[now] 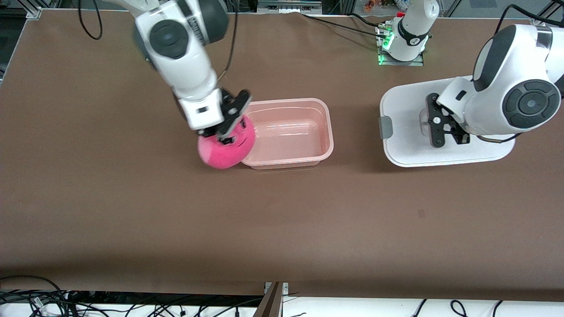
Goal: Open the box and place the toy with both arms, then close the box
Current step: 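Carry the pink toy over the open pink box with the right gripper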
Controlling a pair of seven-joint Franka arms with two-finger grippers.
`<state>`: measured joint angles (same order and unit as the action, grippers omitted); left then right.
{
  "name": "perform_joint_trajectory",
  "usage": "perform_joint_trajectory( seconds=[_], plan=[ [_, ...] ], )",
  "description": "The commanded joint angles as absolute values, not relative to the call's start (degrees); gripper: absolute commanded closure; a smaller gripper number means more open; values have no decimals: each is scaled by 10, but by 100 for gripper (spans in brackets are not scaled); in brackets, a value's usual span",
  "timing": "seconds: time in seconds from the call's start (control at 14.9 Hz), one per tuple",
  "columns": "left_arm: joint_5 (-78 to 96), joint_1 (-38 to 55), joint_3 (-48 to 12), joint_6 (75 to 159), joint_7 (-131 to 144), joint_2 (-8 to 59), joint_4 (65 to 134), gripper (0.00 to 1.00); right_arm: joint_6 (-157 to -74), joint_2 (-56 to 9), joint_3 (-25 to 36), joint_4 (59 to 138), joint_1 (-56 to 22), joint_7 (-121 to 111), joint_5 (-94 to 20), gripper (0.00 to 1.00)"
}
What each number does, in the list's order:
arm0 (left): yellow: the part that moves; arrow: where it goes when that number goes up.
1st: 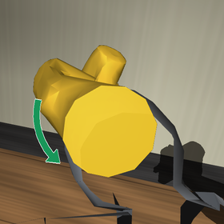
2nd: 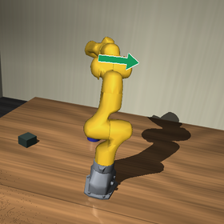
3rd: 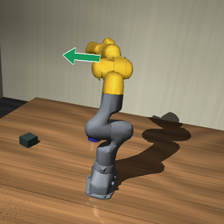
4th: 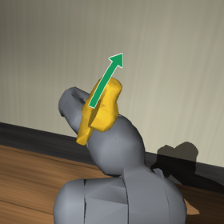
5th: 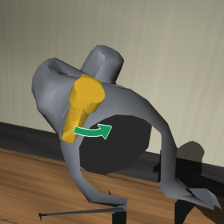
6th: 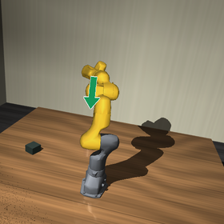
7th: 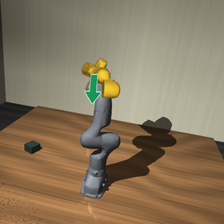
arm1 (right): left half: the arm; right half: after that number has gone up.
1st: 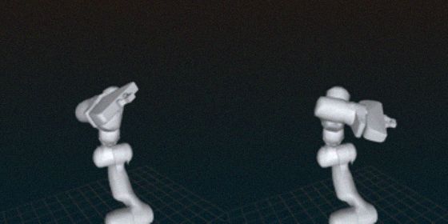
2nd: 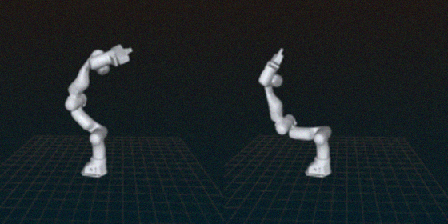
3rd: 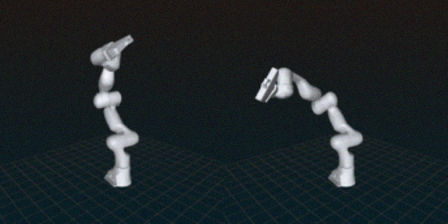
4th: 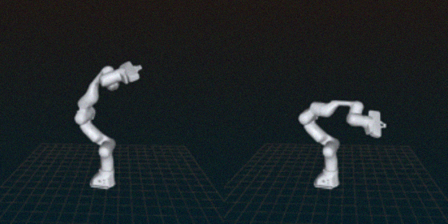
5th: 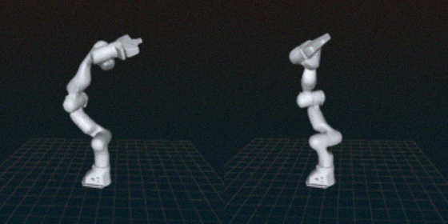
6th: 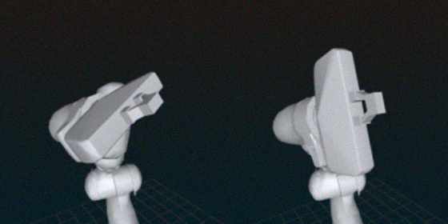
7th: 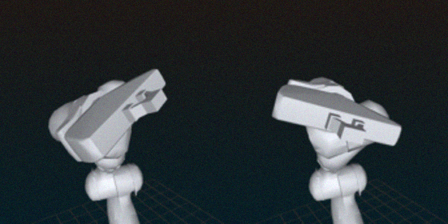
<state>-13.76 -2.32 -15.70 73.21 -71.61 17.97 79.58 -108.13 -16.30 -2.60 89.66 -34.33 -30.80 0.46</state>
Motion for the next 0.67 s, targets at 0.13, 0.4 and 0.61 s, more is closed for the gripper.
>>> perform_joint_trajectory(
  seconds=[0.13,0.4,0.61],
  plan=[
    [-170,-51,-166,729,-745,213,718,100,-1071,-203,-18,838,-396,-438,11,100],
    [-171,-46,-167,728,-745,214,718,100,-1072,-244,-18,837,-447,-435,44,100],
    [-171,-47,-167,728,-745,214,718,100,-1073,-272,-18,837,-447,-445,46,100]
  ],
)
